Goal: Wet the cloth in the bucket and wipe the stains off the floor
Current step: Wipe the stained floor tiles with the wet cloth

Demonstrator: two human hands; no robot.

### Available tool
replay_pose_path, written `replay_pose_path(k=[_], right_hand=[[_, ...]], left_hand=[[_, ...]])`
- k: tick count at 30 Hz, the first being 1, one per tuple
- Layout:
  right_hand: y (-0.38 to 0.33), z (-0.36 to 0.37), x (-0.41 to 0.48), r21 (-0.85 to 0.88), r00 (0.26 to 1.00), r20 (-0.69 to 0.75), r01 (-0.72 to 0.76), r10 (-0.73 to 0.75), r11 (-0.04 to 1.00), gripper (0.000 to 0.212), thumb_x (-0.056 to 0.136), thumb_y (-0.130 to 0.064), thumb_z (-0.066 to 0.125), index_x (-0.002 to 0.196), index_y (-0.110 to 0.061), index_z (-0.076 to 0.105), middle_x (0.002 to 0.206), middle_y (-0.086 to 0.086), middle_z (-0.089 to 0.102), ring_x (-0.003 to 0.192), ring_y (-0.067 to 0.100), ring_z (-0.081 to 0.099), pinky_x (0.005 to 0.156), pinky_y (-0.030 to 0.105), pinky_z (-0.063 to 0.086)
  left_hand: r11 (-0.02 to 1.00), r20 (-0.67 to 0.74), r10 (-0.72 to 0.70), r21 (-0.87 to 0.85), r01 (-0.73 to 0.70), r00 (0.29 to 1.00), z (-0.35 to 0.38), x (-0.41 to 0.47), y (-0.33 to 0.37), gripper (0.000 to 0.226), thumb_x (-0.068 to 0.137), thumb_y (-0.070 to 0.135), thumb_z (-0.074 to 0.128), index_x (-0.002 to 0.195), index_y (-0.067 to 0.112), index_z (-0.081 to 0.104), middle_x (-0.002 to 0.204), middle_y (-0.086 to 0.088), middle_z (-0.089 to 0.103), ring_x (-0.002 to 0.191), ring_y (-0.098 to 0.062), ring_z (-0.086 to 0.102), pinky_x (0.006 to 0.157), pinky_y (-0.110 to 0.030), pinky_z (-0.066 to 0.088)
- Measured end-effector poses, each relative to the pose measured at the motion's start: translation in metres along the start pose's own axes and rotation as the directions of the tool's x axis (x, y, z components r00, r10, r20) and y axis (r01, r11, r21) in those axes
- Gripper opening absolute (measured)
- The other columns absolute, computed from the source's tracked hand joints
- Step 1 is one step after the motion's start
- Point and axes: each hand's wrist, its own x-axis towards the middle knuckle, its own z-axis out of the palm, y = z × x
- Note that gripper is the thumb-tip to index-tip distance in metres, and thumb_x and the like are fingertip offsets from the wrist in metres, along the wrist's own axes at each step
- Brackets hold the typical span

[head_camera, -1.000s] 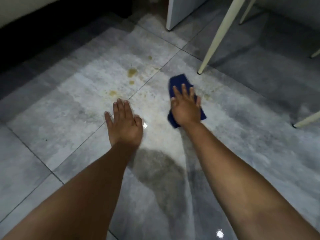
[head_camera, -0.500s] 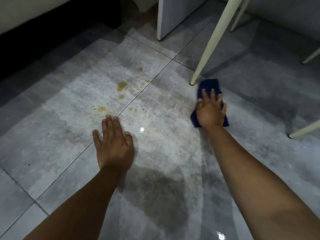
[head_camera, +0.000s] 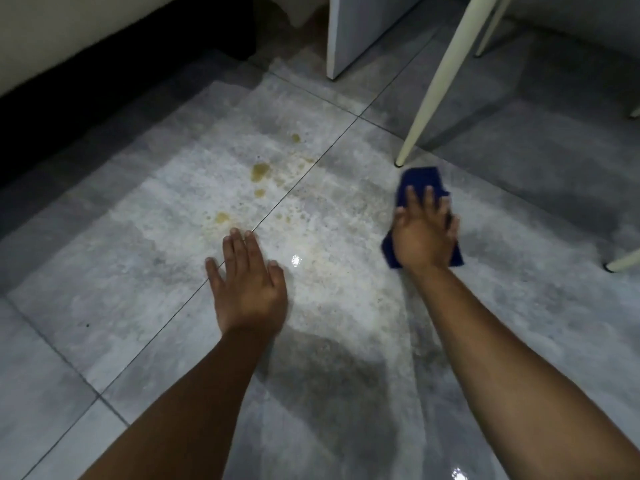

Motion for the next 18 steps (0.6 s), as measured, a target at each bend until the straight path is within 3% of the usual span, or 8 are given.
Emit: replay_pose_path(k=[2, 3, 7, 10, 15, 18], right_hand=[[0.009, -0.001, -0.02, 0.029, 0.984, -0.052, -0.17, 0.171, 0.985, 0.052, 0.102, -0.037, 0.02, 0.153, -0.029, 0.015, 0.162, 0.003, 0.005, 0.148, 0.025, -0.001, 0.118, 0.051, 0.002], [0.002, 0.003, -0.043, 0.025, 0.981, -0.08, -0.174, 0.175, 0.984, 0.052, 0.102, -0.037, 0.02, 0.153, -0.028, 0.014, 0.162, 0.003, 0.004, 0.148, 0.026, -0.001, 0.118, 0.05, 0.001], [-0.047, 0.024, -0.11, -0.038, 0.982, 0.041, 0.185, -0.183, 0.982, 0.054, 0.101, -0.041, 0.014, 0.153, -0.031, 0.007, 0.161, -0.002, -0.002, 0.148, 0.023, -0.007, 0.118, 0.047, -0.005], [-0.058, 0.023, -0.077, -0.045, 0.928, 0.109, 0.363, -0.357, 0.931, 0.053, 0.1, -0.043, 0.012, 0.153, -0.034, 0.007, 0.162, -0.003, -0.001, 0.148, 0.021, -0.007, 0.118, 0.047, -0.003], [-0.044, 0.023, -0.082, -0.031, 0.999, 0.003, 0.051, -0.051, 0.998, 0.053, 0.102, -0.041, 0.015, 0.153, -0.031, 0.008, 0.162, 0.0, 0.0, 0.148, 0.022, -0.005, 0.118, 0.049, -0.003], [-0.079, 0.03, -0.128, -0.024, 0.973, 0.053, 0.227, -0.226, 0.974, 0.053, 0.101, -0.041, 0.016, 0.153, -0.031, 0.008, 0.161, -0.002, -0.002, 0.148, 0.023, -0.006, 0.118, 0.048, -0.004]], left_hand=[[1.0, 0.014, -0.004, 0.006, 0.004, 1.0, 0.0, 0.0, 0.0, 0.069, 0.09, 0.041, -0.004, 0.152, 0.01, -0.005, 0.161, -0.009, -0.008, 0.147, -0.018, -0.011, 0.118, -0.047, -0.007], [1.0, 0.021, -0.01, 0.003, 0.01, 1.0, 0.0, 0.001, 0.0, 0.069, 0.09, 0.041, -0.005, 0.151, 0.01, -0.007, 0.16, -0.009, -0.01, 0.147, -0.018, -0.012, 0.118, -0.047, -0.007], [1.0, 0.035, -0.014, -0.01, 0.015, 0.999, -0.004, 0.001, 0.0, 0.07, 0.088, 0.043, -0.008, 0.15, 0.01, -0.01, 0.16, -0.009, -0.013, 0.146, -0.018, -0.016, 0.118, -0.048, -0.006], [0.994, 0.034, 0.008, -0.105, -0.005, 0.999, -0.01, 0.0, -0.013, 0.069, 0.091, 0.046, -0.003, 0.15, 0.011, -0.01, 0.159, -0.008, -0.016, 0.143, -0.016, -0.022, 0.116, -0.047, -0.013], [0.996, -0.043, -0.088, -0.019, 0.087, 0.995, -0.025, 0.013, -0.085, 0.069, 0.094, 0.043, 0.009, 0.152, 0.006, 0.001, 0.161, -0.012, -0.004, 0.147, -0.022, -0.01, 0.114, -0.048, -0.015], [0.988, -0.001, -0.151, -0.04, 0.15, 0.989, -0.028, 0.018, -0.107, 0.064, 0.1, 0.039, 0.017, 0.152, 0.005, 0.002, 0.161, -0.011, -0.003, 0.147, -0.021, -0.008, 0.116, -0.05, -0.012]])
